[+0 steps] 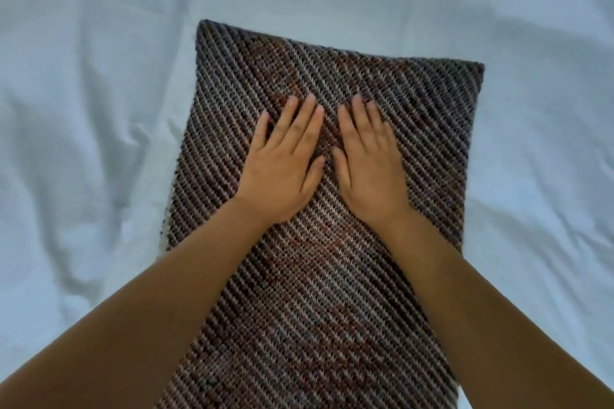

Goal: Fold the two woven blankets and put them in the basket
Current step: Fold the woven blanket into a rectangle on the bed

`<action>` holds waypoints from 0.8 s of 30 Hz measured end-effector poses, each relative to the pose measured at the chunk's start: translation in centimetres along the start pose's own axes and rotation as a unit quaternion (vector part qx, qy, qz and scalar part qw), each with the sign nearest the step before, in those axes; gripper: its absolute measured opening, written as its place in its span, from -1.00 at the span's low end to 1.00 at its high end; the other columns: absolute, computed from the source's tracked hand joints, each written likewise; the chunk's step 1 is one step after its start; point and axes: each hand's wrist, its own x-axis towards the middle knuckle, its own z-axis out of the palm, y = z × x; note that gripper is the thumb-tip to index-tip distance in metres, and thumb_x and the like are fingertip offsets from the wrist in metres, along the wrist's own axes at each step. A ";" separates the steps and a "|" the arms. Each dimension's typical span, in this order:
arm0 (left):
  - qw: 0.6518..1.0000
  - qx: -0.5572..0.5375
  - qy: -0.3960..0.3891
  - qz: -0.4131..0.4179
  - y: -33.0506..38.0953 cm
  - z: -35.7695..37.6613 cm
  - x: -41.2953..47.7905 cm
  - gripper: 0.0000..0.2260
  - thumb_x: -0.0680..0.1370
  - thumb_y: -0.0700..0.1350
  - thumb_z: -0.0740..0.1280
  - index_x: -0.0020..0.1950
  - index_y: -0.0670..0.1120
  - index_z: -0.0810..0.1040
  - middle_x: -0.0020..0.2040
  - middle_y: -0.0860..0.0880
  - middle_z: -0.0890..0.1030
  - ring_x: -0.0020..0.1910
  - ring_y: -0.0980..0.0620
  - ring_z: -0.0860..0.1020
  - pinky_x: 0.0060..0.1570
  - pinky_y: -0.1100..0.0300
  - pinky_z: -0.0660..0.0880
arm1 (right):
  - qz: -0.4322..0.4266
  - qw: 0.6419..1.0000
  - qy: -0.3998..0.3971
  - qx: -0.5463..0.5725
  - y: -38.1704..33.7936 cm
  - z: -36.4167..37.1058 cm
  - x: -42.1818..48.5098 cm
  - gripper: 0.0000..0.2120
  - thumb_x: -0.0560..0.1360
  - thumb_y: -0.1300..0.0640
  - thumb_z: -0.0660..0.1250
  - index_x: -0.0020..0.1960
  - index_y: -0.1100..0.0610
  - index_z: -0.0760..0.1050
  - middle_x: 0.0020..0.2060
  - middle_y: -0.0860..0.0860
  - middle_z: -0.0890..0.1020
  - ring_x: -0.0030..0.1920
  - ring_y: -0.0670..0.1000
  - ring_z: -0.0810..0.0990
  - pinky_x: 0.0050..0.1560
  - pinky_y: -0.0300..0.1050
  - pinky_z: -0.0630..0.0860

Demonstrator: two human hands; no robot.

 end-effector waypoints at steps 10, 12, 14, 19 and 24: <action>0.982 0.052 -0.040 -0.176 -7.4 1.6 8.2 -0.29 0.44 0.40 -0.21 0.51 0.09 -0.13 0.54 -0.09 -0.10 0.50 -0.07 -0.15 0.38 -0.10 -0.28 | 0.167 0.983 -0.008 -0.071 6.5 0.1 6.2 -0.34 0.50 -0.31 -0.20 0.51 -0.02 -0.10 0.52 0.12 -0.01 0.51 0.13 -0.10 0.45 0.09 -0.22; 0.979 0.054 -0.047 -0.193 -8.9 1.4 8.4 -0.28 0.43 0.42 -0.20 0.51 0.09 -0.09 0.54 -0.07 -0.07 0.51 -0.07 -0.15 0.38 -0.16 -0.24 | 0.192 0.978 0.002 -0.076 7.7 -0.2 6.0 -0.34 0.50 -0.29 -0.18 0.51 0.01 -0.06 0.52 0.14 0.02 0.51 0.14 -0.09 0.46 0.10 -0.22; 0.979 0.054 -0.060 -0.188 -9.6 1.1 8.6 -0.28 0.44 0.40 -0.18 0.51 0.07 -0.10 0.55 -0.06 -0.07 0.51 -0.06 -0.16 0.39 -0.19 -0.23 | 0.217 0.974 0.003 -0.071 8.4 -0.4 6.0 -0.36 0.52 -0.26 -0.14 0.51 0.03 -0.04 0.52 0.14 0.02 0.51 0.15 -0.10 0.46 0.15 -0.22; 0.982 0.095 -0.015 -0.162 -6.6 -0.2 8.7 -0.36 0.52 0.27 -0.19 0.51 -0.03 -0.16 0.53 -0.10 -0.16 0.48 -0.09 -0.22 0.35 -0.21 -0.28 | 0.179 0.979 0.048 -0.086 5.1 -1.2 6.9 -0.40 0.56 -0.15 -0.14 0.51 0.10 -0.11 0.51 0.17 -0.05 0.50 0.20 -0.10 0.45 0.18 -0.21; 0.999 0.034 -0.010 -0.037 -1.4 1.1 6.4 -0.49 0.60 0.08 -0.13 0.52 -0.08 -0.05 0.53 -0.05 0.00 0.47 0.03 -0.15 0.37 -0.05 -0.30 | -0.021 0.999 -0.003 -0.024 0.6 0.6 6.1 -0.48 0.59 -0.02 -0.08 0.50 0.12 0.01 0.50 0.10 0.11 0.51 0.07 0.01 0.43 -0.01 -0.24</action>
